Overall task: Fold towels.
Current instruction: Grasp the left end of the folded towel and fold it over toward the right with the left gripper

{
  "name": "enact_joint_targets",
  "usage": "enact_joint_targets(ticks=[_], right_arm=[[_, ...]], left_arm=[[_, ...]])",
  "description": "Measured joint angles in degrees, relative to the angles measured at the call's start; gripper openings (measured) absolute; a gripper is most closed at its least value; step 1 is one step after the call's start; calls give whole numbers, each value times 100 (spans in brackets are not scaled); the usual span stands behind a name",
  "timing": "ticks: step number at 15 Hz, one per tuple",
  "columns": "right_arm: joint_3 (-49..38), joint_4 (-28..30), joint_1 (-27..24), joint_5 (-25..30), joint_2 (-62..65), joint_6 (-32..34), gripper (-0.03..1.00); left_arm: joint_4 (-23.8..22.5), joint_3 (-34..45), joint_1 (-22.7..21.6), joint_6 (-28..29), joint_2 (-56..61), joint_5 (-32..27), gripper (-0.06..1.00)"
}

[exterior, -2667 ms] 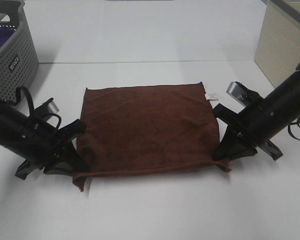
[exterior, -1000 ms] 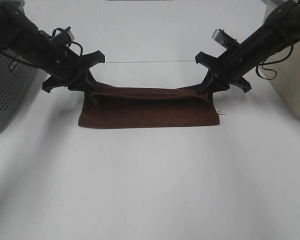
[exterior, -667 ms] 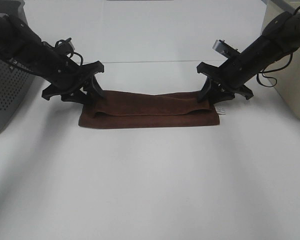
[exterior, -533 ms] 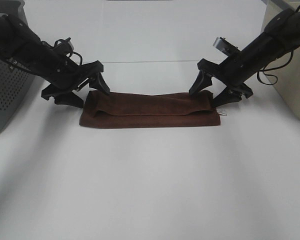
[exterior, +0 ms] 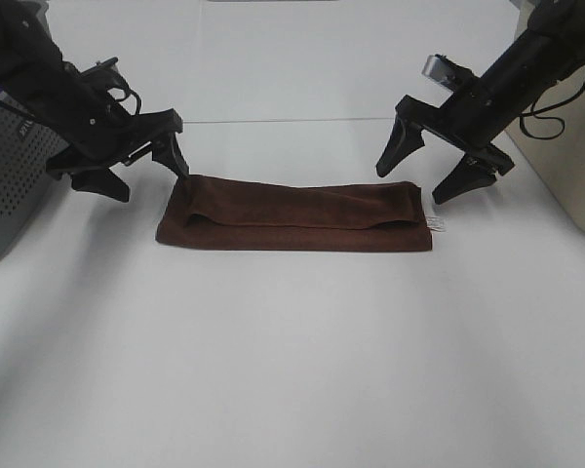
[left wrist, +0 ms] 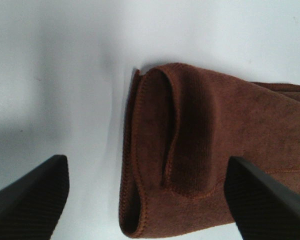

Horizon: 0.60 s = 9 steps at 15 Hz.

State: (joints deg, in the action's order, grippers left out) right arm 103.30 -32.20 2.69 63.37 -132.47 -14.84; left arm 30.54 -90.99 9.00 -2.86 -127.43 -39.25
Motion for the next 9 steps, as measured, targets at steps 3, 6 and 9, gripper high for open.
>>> enact_joint_targets(ticks=[3,6,9], right_arm=[[0,74,0,69,-6,52,87],[0,74,0,69,-6,52,87],[0,74,0,69,0,52,87]], left_arm=[[808,-34,0,-561,-258,17,80],[1197,-286,0,-814,-556,-138,79],[1215,-693,0,-837,-819,-481,78]])
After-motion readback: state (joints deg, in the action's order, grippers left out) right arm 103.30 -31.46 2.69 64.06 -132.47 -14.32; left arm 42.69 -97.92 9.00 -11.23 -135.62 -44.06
